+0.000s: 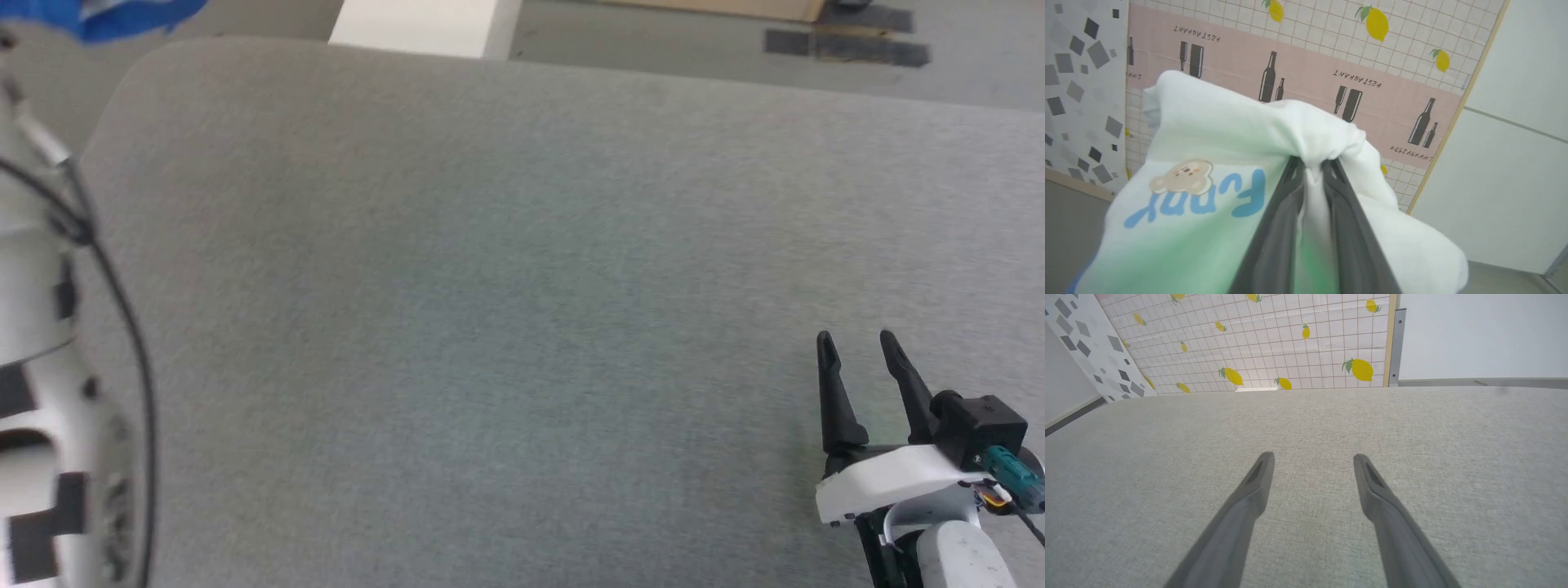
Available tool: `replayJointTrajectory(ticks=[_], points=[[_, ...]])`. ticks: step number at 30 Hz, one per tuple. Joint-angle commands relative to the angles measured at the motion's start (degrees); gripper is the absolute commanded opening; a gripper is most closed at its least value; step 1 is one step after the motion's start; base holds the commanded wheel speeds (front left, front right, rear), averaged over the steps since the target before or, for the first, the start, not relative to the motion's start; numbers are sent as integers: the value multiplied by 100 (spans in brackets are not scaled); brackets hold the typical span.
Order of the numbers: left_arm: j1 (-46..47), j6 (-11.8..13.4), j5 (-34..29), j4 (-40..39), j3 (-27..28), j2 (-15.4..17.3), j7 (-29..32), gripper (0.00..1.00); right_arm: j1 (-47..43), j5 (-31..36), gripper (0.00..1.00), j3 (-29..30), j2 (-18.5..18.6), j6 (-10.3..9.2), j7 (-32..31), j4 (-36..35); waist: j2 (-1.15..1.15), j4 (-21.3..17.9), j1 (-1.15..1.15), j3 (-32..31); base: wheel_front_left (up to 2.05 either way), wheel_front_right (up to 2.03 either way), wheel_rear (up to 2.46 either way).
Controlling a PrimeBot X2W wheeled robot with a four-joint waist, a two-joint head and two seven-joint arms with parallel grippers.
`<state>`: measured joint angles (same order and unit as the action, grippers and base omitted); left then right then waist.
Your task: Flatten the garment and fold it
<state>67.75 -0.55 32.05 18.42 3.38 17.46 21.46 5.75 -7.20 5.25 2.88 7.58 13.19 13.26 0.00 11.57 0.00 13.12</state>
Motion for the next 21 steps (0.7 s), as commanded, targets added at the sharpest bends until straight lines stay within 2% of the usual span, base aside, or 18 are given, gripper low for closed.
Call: replayJointTrajectory(ticks=[1,7,11,12,16,18,21], points=[[152,-69,140,-70,-126,-256,55,0,1,-48,100,5,1,-9,64,68,0,-414,0,-347,0,0,0],[62,-318,376,-82,-693,-989,137,0,23,-86,100,119,0,-9,141,274,0,-839,0,-493,0,0,0],[-465,-407,518,109,-1105,-1304,31,0,-16,-26,100,250,0,-9,162,329,0,-1056,0,-516,0,0,0],[-1051,-426,721,306,-1465,-1419,-120,0,-82,-20,100,330,0,-9,170,340,0,-1186,0,-511,0,0,0],[-1806,-391,1023,635,-2069,-1453,-312,0,-148,-10,100,379,0,-9,175,340,0,-1307,0,-478,0,0,0],[-2192,-353,1095,869,-2547,-1455,-344,0,-162,-14,100,396,0,-9,177,336,0,-1354,0,-459,0,0,0],[-2774,-219,1298,1362,-3210,-1456,-70,0,-170,-25,100,391,0,-9,178,335,0,-1407,0,-465,0,0,0]])
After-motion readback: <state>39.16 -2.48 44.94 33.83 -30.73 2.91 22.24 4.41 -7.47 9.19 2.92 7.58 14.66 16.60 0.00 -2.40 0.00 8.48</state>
